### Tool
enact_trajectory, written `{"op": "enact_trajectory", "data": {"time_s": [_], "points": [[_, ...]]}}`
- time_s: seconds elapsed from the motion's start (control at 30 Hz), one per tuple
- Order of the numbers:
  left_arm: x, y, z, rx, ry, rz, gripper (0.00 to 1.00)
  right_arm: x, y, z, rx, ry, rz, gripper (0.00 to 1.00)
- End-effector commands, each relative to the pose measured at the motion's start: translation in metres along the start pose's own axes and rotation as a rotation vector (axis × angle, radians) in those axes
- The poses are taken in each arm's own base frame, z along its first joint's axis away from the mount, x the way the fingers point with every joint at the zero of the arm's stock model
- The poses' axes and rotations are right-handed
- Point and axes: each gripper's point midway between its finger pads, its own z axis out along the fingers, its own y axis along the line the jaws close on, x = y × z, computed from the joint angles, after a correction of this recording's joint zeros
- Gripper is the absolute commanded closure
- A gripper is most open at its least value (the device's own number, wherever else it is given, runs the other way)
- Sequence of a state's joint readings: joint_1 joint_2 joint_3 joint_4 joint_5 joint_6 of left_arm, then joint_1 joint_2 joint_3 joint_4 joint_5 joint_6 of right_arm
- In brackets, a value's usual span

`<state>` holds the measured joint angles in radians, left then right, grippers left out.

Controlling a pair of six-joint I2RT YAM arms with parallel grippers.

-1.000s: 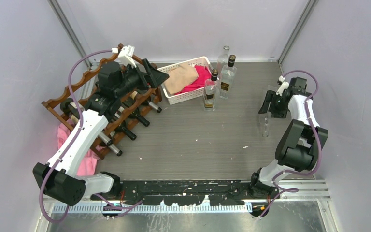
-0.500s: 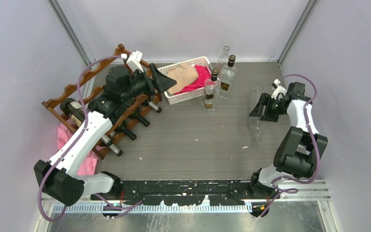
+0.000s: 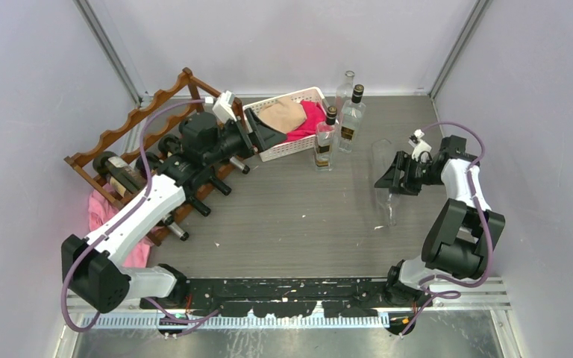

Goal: Put the wine bottle on the wine rack
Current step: Pick up the wine bottle from the center of the board.

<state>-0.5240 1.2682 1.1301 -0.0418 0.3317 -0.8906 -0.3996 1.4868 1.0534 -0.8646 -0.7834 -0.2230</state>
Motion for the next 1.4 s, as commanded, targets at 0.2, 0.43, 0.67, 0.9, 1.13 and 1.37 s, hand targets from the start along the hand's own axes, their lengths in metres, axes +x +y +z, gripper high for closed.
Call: {"op": "enact_trajectory", "data": {"time_s": [0.2, 0.43, 0.67, 0.9, 1.13, 1.37], "points": [[0.021, -0.011, 0.018, -0.007, -0.034, -0.124, 0.17, 0.016, 0.052, -0.008, -0.169, -0.010, -0.189, 0.99], [0.053, -0.002, 0.027, -0.124, 0.010, -0.170, 0.17, 0.032, 0.068, 0.000, -0.191, 0.032, -0.305, 0.99], [0.087, 0.006, 0.042, -0.275, 0.050, -0.216, 0.16, 0.051, 0.089, 0.010, -0.233, 0.057, -0.415, 0.99], [0.121, -0.005, 0.067, -0.294, 0.092, -0.248, 0.14, 0.067, 0.109, 0.016, -0.301, 0.085, -0.492, 0.99], [0.143, -0.008, 0.085, -0.340, 0.055, -0.313, 0.10, 0.070, 0.126, 0.017, -0.355, 0.082, -0.528, 0.99], [0.138, -0.013, 0.098, -0.318, -0.024, -0.321, 0.09, 0.070, 0.137, 0.012, -0.392, 0.067, -0.534, 0.99]]}}
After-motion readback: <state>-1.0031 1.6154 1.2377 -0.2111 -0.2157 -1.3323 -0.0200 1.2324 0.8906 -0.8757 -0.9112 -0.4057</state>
